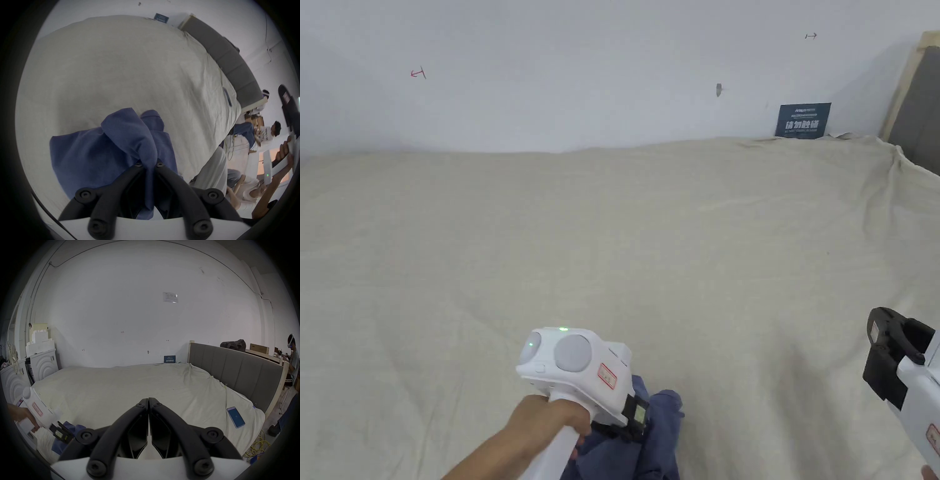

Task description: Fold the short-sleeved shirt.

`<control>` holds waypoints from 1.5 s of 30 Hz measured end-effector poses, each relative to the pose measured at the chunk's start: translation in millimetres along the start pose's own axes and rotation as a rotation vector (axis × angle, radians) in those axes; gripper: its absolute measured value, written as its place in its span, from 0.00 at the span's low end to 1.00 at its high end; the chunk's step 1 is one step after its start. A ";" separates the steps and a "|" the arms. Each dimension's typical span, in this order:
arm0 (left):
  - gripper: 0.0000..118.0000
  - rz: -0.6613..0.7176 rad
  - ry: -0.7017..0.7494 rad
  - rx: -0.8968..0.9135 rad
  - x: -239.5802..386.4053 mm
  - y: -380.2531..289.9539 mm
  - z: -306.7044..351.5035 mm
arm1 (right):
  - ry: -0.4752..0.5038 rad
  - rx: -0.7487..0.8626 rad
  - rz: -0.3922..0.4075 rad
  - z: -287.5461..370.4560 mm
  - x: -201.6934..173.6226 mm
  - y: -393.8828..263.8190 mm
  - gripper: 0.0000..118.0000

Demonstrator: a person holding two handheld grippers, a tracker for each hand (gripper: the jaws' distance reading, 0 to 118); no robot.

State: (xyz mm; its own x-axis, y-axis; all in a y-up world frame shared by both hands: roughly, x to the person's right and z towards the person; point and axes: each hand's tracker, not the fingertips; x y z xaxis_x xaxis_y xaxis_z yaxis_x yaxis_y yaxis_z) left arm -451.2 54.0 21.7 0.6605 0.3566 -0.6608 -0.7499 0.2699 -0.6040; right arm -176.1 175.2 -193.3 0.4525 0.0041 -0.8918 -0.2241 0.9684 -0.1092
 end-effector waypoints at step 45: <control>0.00 0.006 0.246 0.724 -36.3 -106.6 23.0 | -0.004 -0.021 -0.007 2.6 -6.0 -3.4 0.00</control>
State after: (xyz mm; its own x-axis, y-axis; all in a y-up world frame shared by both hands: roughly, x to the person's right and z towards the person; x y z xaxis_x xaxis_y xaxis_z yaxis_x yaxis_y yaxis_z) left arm -396.0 32.9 120.4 0.5818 0.1738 -0.7945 -0.5348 0.8178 -0.2128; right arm -175.8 172.5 -186.5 0.4574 -0.0019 -0.8893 -0.2385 0.9631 -0.1248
